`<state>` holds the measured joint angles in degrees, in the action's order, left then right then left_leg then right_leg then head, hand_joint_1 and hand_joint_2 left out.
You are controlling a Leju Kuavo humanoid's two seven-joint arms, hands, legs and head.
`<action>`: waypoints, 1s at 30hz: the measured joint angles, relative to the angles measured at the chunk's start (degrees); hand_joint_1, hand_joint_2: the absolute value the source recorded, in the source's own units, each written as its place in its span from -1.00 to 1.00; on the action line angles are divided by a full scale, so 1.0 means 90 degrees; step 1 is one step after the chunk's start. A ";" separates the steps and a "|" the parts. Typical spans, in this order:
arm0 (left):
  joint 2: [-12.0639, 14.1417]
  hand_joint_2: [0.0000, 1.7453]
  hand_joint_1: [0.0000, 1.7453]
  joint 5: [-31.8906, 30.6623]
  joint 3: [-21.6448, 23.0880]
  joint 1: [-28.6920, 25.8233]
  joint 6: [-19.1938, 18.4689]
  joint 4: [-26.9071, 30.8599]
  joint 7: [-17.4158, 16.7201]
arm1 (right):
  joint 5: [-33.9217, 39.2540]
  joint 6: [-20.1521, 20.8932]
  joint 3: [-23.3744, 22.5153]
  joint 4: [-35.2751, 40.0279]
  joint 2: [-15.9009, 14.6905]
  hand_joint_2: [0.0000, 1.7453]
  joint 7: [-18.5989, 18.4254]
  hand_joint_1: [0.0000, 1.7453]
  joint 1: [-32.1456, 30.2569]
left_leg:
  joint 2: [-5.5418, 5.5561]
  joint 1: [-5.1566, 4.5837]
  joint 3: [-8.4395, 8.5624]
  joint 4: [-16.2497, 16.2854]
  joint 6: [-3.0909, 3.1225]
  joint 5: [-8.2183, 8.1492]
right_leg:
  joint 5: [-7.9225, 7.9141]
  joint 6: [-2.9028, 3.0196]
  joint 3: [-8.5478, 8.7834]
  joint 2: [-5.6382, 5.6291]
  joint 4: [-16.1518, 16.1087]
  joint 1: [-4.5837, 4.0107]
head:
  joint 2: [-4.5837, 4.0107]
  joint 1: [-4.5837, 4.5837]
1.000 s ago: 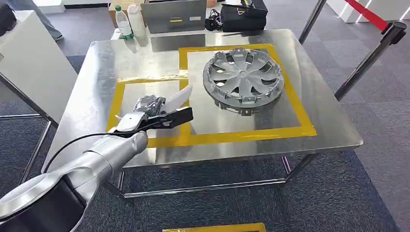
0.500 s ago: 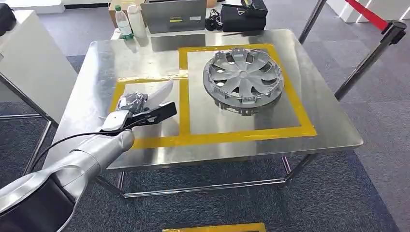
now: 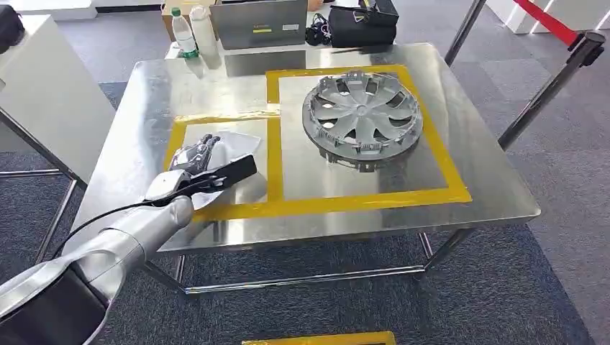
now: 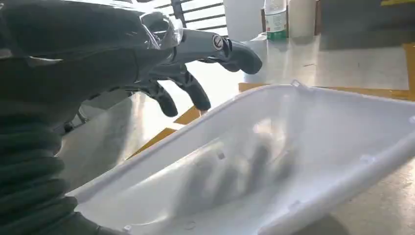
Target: Take the parts from the cabinet and place them on the table.
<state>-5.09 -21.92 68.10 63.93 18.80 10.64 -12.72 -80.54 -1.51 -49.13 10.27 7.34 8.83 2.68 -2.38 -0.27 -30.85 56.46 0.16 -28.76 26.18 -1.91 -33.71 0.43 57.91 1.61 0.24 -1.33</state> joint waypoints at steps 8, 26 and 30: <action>0.0075 -1.00 -1.00 0.0656 -0.0503 -0.0168 0.0435 0.0000 0.0734 | -0.0039 0.0053 0.0066 0.0000 -0.0012 -1.00 -0.0022 -1.00 0.0005 | 0.0000 0.0000 0.0001 0.0000 0.0000 0.0000 | 0.0000 0.0000 0.0000 0.0000 0.0000 0.0000 | 0.0000 0.0000; 0.0034 -1.00 -1.00 0.2063 -0.1674 -0.0465 0.0624 0.0129 0.2645 | -0.0085 0.0075 0.0075 -0.0002 -0.0015 -1.00 -0.0039 -1.00 0.0007 | 0.0001 -0.0001 0.0000 0.0001 0.0000 0.0000 | 0.0000 0.0000 -0.0004 0.0001 0.0000 0.0000 | 0.0000 -0.0002; -0.0293 -1.00 -1.00 0.3171 -0.2878 -0.0678 -0.0061 0.0489 0.5280 | 0.0022 0.0075 0.0075 -0.0002 -0.0012 -1.00 -0.0046 -1.00 0.0023 | 0.0000 -0.0009 -0.0001 0.0001 0.0000 0.0000 | 0.0000 0.0000 -0.0003 0.0000 0.0000 0.0007 | 0.0000 0.0000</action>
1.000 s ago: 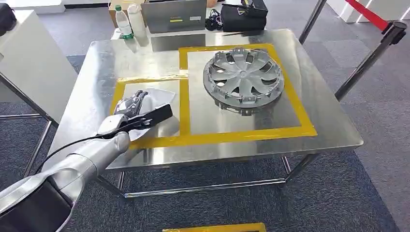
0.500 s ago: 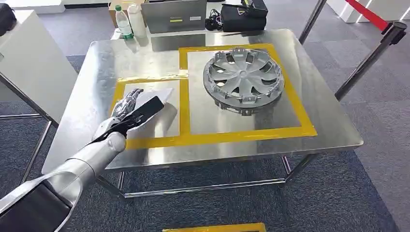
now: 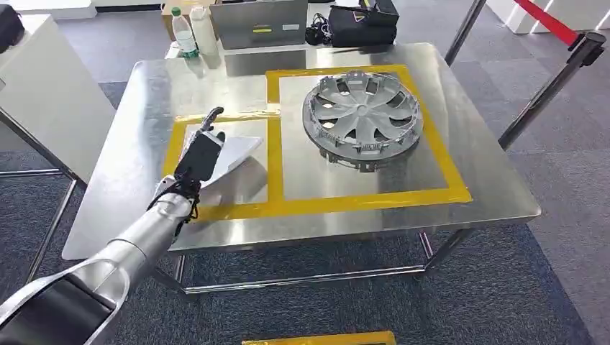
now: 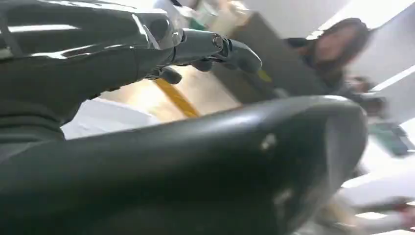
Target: Take the parts from the cabinet and place them on the table.
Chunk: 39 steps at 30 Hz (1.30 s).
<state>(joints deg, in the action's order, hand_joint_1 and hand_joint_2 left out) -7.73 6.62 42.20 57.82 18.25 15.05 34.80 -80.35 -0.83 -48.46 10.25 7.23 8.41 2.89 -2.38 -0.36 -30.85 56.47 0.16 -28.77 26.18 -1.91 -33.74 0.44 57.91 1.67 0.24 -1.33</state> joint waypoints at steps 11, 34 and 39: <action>-0.0122 -1.00 -1.00 0.0187 -0.3018 -0.3145 -0.2379 0.6744 0.0539 | 0.0239 0.0017 -0.0032 0.0002 -0.0080 -1.00 0.0126 -1.00 0.0061 | -0.0070 0.0002 -0.0006 -0.0004 0.0000 -0.0022 | 0.0004 0.0003 -0.0024 -0.0063 0.0000 -0.0003 | 0.0000 -0.0005; -0.0304 -1.00 -1.00 0.0479 -0.4541 -0.5057 -0.2877 1.0427 0.0532 | 0.0318 0.0002 -0.0015 0.0012 -0.0197 -1.00 0.0206 -1.00 0.0155 | -0.0020 -0.0018 -0.0030 0.0046 0.0072 -0.0057 | -0.0027 -0.0053 0.0002 -0.0030 -0.0039 0.0044 | 0.0000 -0.0005; -0.0316 -1.00 -1.00 0.0358 -0.4471 -0.5174 -0.2773 1.0422 0.0529 | 0.0294 0.0000 -0.0007 0.0012 -0.0197 -1.00 0.0209 -1.00 0.0148 | -0.0073 0.0070 0.0067 -0.0332 0.0249 0.0280 | 0.0445 -0.0130 -0.0200 -0.0052 0.0466 -0.0008 | 0.0000 0.0022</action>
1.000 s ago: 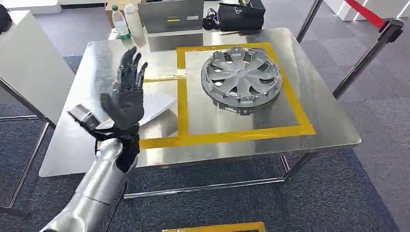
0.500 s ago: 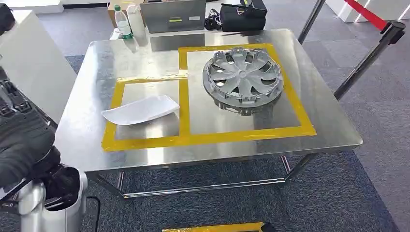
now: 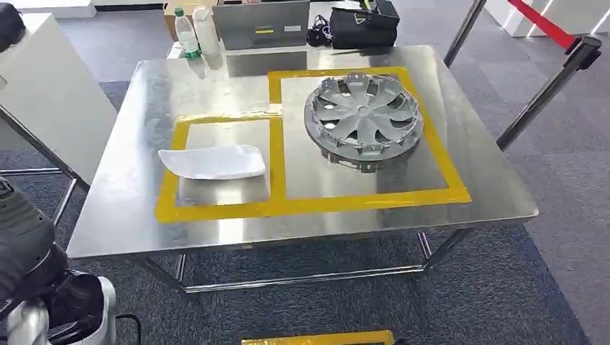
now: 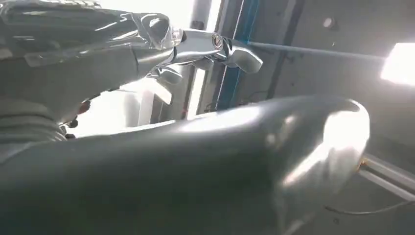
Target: Take the parts from the cabinet and place them on the table.
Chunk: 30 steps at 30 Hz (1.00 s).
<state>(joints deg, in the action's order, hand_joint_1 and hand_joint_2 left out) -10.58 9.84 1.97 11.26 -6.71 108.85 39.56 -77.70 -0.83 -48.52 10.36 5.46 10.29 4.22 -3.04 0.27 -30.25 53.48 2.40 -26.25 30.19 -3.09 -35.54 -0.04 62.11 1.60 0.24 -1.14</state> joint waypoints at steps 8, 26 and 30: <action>0.0015 -1.00 -1.00 -0.0017 0.0156 -0.0215 0.0073 -0.0014 -0.0017 | 0.0000 0.0002 0.0005 0.0000 -0.0005 -1.00 -0.0034 -1.00 0.0007 | -0.0012 0.0067 -0.0352 0.0376 -0.0226 0.0004 | 0.0054 -0.0211 0.0686 0.0116 -0.0510 0.0105 | 0.0000 0.0027; 0.0049 -1.00 -1.00 -0.0020 0.0229 -0.0256 0.0114 -0.0005 -0.0063 | 0.0012 -0.0002 0.0002 0.0002 0.0017 -1.00 -0.0049 -1.00 0.0006 | 0.0421 -0.0075 0.0506 0.0287 -0.0171 -0.0796 | -0.0907 0.0119 -0.0273 -0.0111 -0.0384 -0.0016 | 0.0000 -0.0022; 0.0032 -1.00 -1.00 -0.0017 0.0241 -0.0232 0.0114 -0.0017 -0.0109 | 0.0012 -0.0002 0.0007 0.0000 0.0022 -1.00 -0.0032 -1.00 -0.0030 | 0.0325 -0.0032 0.0220 0.0244 0.0002 -0.0473 | -0.0462 0.0033 -0.0448 -0.0084 -0.0116 0.0008 | 0.0000 0.0010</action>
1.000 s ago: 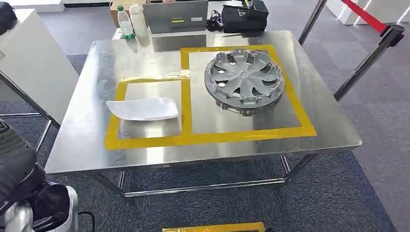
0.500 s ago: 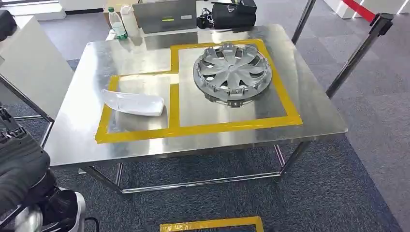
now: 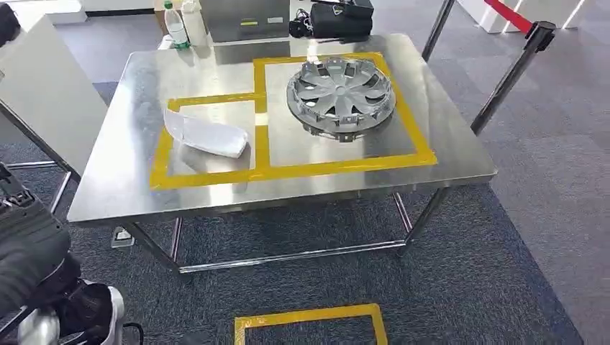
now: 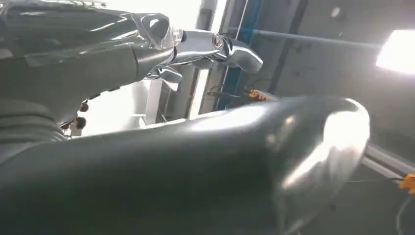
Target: Take the parts from the cabinet and place them on the table.
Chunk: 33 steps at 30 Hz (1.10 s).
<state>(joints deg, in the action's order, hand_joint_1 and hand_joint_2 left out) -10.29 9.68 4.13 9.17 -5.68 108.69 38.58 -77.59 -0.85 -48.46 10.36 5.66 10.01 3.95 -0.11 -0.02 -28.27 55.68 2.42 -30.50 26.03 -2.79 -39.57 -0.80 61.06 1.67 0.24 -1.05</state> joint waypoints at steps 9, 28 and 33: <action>0.0000 -1.00 -1.00 -0.0032 0.0007 -0.0006 -0.0058 -0.0046 -0.0017 | 0.0005 0.0000 -0.0002 0.0005 -0.0017 -1.00 0.0000 -1.00 0.0021 | -0.0147 -0.0103 -0.0790 0.0180 -0.0022 0.0589 | 0.0505 0.0081 0.1429 0.0082 -0.0200 -0.0087 | 0.0000 0.0007; 0.0041 -1.00 -1.00 -0.0107 -0.0005 0.0060 -0.0049 -0.0129 -0.0017 | 0.0007 0.0002 -0.0005 0.0000 0.0032 -1.00 0.0000 -1.00 -0.0002 | 0.0044 0.0025 0.0283 -0.0057 -0.0207 -0.0131 | -0.0503 -0.0050 0.0438 0.0089 -0.0529 0.0010 | 0.0000 -0.0017; 0.0039 -1.00 -1.00 -0.0124 -0.0010 0.0057 -0.0046 -0.0146 -0.0015 | -0.0002 0.0002 0.0000 0.0000 0.0041 -1.00 0.0002 -1.00 -0.0011 | -0.0043 -0.0002 -0.0180 -0.0071 0.0038 0.0262 | 0.0960 -0.0076 -0.0024 0.0091 0.1036 0.0001 | 0.0000 0.0007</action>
<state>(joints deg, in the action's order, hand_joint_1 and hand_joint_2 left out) -9.94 8.57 4.04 9.68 -6.10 107.38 38.45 -77.61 -0.83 -48.46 10.36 6.03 10.03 3.85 -0.49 -0.04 -29.89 55.04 2.76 -28.15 34.66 -3.47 -39.78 0.02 70.39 1.68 0.24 -0.98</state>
